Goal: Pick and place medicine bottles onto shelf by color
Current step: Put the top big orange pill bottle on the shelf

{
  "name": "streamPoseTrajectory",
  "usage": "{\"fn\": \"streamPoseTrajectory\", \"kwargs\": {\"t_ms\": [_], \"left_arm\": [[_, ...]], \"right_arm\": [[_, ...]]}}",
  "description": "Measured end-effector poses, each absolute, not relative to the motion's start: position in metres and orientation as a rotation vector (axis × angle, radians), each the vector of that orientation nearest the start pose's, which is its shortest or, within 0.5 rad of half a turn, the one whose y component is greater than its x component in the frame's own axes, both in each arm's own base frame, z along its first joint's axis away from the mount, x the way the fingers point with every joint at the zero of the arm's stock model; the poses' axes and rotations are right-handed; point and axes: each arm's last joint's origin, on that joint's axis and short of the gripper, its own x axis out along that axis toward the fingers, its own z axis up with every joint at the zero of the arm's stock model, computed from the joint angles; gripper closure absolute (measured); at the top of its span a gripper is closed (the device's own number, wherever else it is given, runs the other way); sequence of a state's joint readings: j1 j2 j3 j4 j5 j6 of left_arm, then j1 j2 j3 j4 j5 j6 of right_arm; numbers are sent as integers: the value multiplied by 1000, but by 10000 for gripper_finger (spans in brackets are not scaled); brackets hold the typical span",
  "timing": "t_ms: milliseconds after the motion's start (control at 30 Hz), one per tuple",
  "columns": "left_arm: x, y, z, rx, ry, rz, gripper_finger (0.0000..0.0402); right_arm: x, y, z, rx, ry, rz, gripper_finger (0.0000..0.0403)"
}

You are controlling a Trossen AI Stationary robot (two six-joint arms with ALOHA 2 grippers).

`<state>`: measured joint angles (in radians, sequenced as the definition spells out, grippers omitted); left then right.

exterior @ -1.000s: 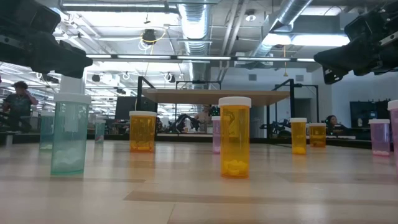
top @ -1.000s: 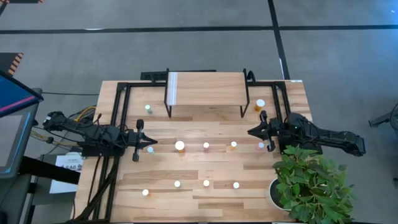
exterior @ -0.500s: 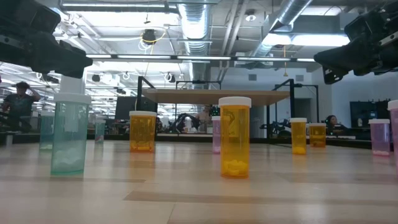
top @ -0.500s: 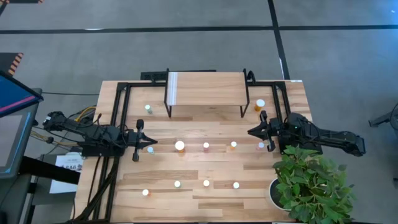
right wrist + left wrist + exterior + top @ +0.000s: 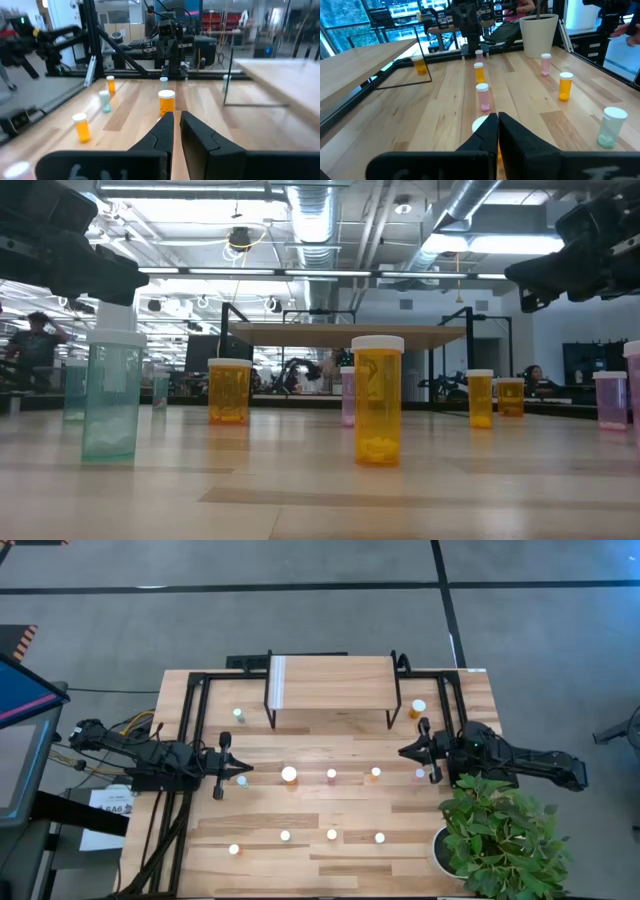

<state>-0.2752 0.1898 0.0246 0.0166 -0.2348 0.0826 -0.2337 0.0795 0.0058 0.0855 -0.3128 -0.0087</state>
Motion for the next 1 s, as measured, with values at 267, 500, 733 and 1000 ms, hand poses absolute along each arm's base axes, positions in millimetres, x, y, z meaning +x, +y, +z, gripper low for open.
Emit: {"fn": "streamPoseTrajectory", "kwargs": {"t_ms": [267, 500, 733, 1000], "left_arm": [[105, -23, 158, 120, 142, -46, 400], [105, -23, 158, 120, 142, -46, 400], [105, -23, 158, 120, 142, -46, 400], [105, -23, 158, 120, 142, -46, 400]], "right_arm": [[97, -14, 194, -259, -243, 58, 344], [92, -13, 209, -325, -395, 37, 344], [88, -12, 217, -348, -483, 27, 344], [88, -11, 217, -238, -481, 61, 344]]}}
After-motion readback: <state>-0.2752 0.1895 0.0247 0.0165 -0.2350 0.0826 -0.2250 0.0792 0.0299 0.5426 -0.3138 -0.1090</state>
